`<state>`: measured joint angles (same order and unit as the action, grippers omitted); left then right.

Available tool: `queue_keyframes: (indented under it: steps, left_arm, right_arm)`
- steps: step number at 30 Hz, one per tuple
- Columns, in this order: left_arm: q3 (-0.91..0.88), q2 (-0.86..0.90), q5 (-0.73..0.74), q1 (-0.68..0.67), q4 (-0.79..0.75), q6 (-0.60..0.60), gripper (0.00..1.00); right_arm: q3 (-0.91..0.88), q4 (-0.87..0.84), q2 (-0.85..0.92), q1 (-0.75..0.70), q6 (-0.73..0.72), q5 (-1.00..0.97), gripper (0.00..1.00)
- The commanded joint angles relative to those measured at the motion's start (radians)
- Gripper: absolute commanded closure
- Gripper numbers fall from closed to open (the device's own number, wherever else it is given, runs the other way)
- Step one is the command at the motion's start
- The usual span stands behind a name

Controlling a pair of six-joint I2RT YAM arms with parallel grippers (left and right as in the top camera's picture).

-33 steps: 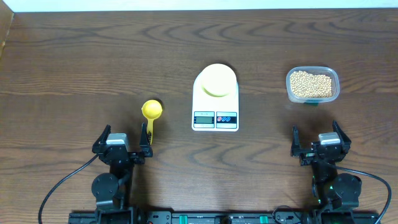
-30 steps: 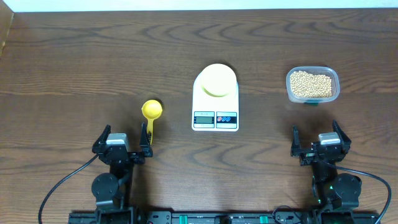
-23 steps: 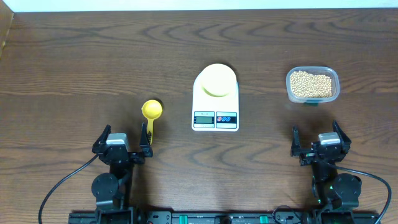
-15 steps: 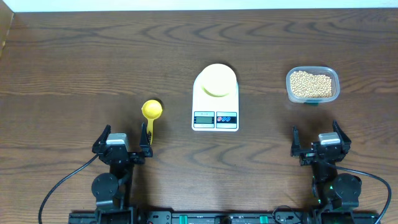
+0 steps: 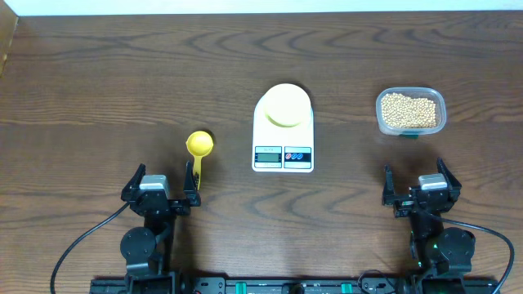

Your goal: Scoop item into bowl and weigh 50g on scale

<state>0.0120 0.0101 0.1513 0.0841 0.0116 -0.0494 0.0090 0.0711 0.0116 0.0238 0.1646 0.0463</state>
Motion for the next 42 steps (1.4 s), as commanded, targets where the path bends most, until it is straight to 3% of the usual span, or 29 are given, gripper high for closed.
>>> queue_keyframes:
  steps: [1, 21, 22, 23, 24, 27, 31, 34, 38, 42]
  left_arm:
    - [-0.008, -0.006, 0.01, 0.003, 0.048, 0.001, 0.02]
    - [-0.008, -0.006, 0.011, 0.003, 0.047, 0.002, 0.02]
    - [-0.008, -0.006, 0.051, 0.003, 0.039, 0.011, 0.02]
    - [-0.007, -0.006, 0.225, 0.003, 0.031, 0.113, 0.02]
    - [-0.007, -0.006, 0.285, 0.003, 0.025, 0.142, 0.02]
    - [-0.007, -0.006, 0.405, 0.003, -0.027, 0.159, 0.02]
    - [-0.005, -0.006, 0.387, 0.005, -0.265, 0.159, 0.02]
    - [0.042, -0.005, 0.287, 0.005, -0.327, 0.154, 0.02]
    - [0.181, 0.053, 0.255, 0.005, -0.214, 0.085, 0.02]
    - [0.443, 0.254, 0.167, 0.005, 0.216, 0.079, 0.02]
  right_arm:
    - [-0.003, 0.003, -0.005, 0.01, -0.014, -0.011, 0.01]
    - [-0.003, 0.003, -0.005, 0.01, -0.014, -0.011, 0.01]
    - [-0.003, 0.003, -0.005, 0.01, -0.014, -0.01, 0.01]
    - [-0.003, 0.003, -0.005, 0.01, -0.014, -0.011, 0.01]
    - [-0.003, 0.003, -0.005, 0.01, -0.014, -0.01, 0.01]
    - [-0.003, 0.003, -0.005, 0.01, -0.014, -0.01, 0.01]
    - [-0.003, 0.003, -0.005, 0.01, -0.014, -0.01, 0.01]
    - [-0.003, 0.003, -0.005, 0.01, -0.014, -0.01, 0.01]
    - [-0.003, 0.003, -0.005, 0.01, -0.014, -0.011, 0.01]
    - [-0.003, 0.003, -0.005, 0.01, -0.014, -0.01, 0.01]
